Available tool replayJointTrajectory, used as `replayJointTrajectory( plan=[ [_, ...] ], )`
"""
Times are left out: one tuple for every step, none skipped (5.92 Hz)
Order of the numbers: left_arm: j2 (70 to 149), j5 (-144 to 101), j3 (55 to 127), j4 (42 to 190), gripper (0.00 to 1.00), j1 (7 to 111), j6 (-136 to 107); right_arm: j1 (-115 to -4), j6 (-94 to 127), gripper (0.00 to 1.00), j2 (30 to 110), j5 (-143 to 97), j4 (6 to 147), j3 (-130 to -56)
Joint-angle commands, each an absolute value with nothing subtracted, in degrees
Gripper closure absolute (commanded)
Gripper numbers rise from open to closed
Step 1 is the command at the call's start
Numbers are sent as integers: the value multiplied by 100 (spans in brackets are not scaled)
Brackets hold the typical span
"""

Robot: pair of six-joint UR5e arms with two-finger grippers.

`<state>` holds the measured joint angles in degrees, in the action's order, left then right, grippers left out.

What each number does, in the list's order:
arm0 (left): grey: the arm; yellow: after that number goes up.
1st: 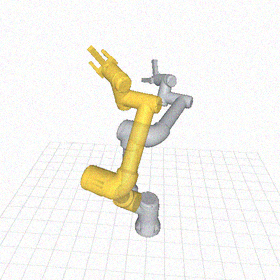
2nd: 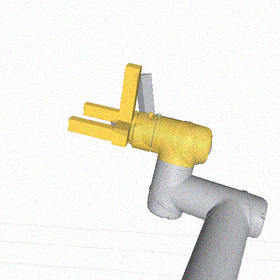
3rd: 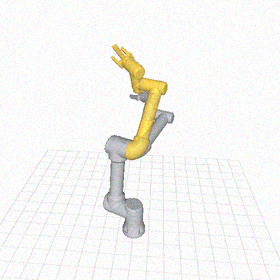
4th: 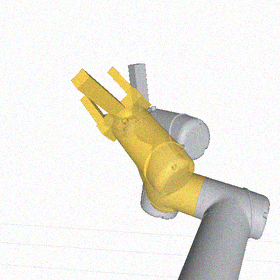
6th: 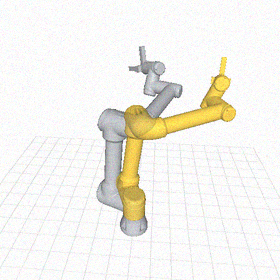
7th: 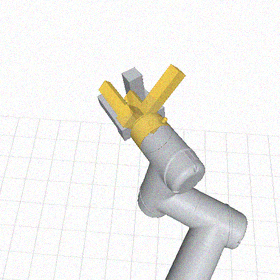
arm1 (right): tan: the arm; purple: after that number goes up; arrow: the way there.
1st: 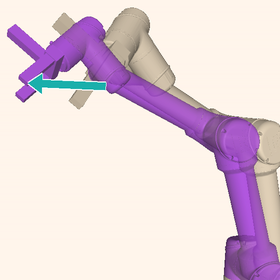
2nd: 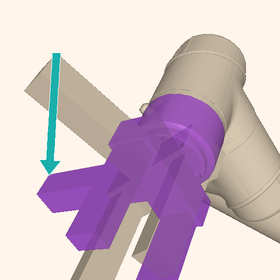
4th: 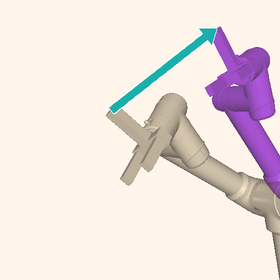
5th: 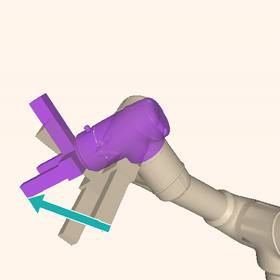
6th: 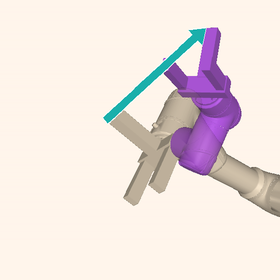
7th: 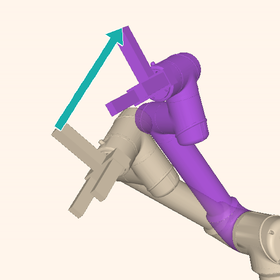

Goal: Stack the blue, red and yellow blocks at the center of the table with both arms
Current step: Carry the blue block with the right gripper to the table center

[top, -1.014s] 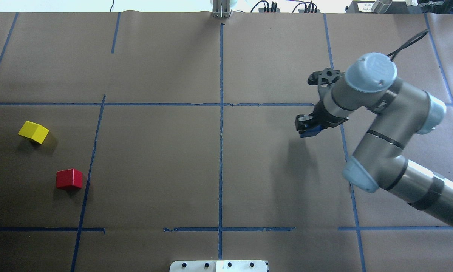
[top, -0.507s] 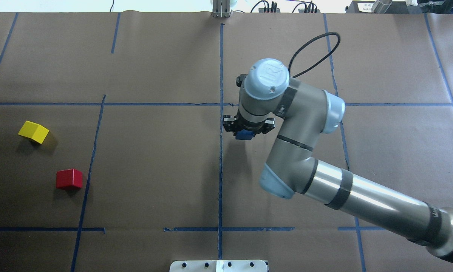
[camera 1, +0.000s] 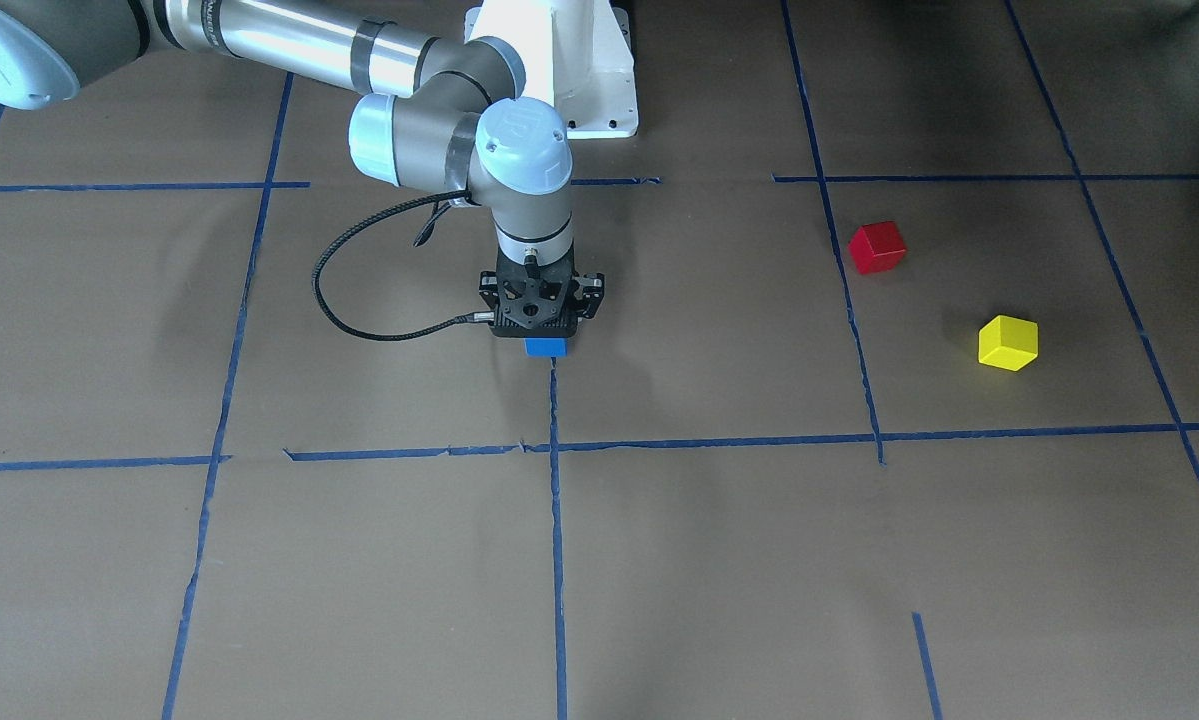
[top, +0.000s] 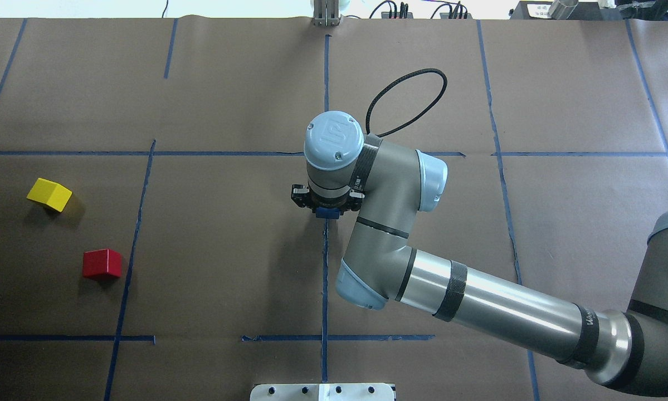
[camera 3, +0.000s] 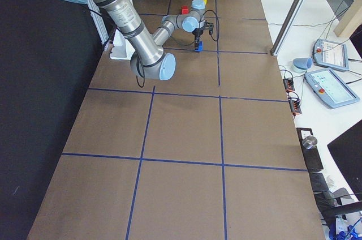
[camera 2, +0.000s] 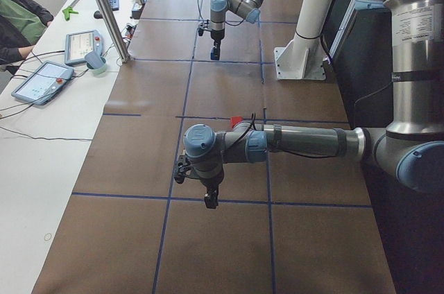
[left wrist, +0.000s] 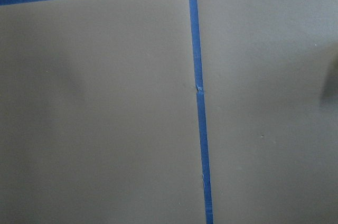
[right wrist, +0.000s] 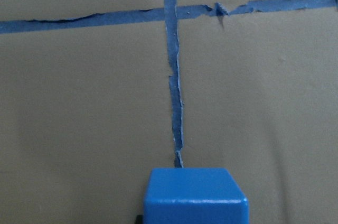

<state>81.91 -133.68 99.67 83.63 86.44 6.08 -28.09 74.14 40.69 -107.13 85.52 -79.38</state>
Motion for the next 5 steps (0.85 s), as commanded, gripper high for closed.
replayJointTrajectory(
  plan=[
    [8191, -13368, 9967, 8367, 0, 8640, 606, -2760, 7409, 48, 4061, -10679, 8543, -7866],
    [8191, -13368, 9967, 8376, 0, 8640, 606, -2760, 7400, 1, 4069, -10679, 8543, -7866],
    [8191, -13368, 9967, 8376, 0, 8640, 615, -2760, 7357, 1, 4069, -10670, 8543, -7866],
    [8191, -13368, 9967, 8385, 0, 8640, 607, -2760, 7339, 1, 4052, -10661, 8543, -7901],
    [8191, -13368, 9967, 8393, 0, 8640, 606, -2829, 7313, 1, 4026, -10661, 8543, -8041]
  ],
)
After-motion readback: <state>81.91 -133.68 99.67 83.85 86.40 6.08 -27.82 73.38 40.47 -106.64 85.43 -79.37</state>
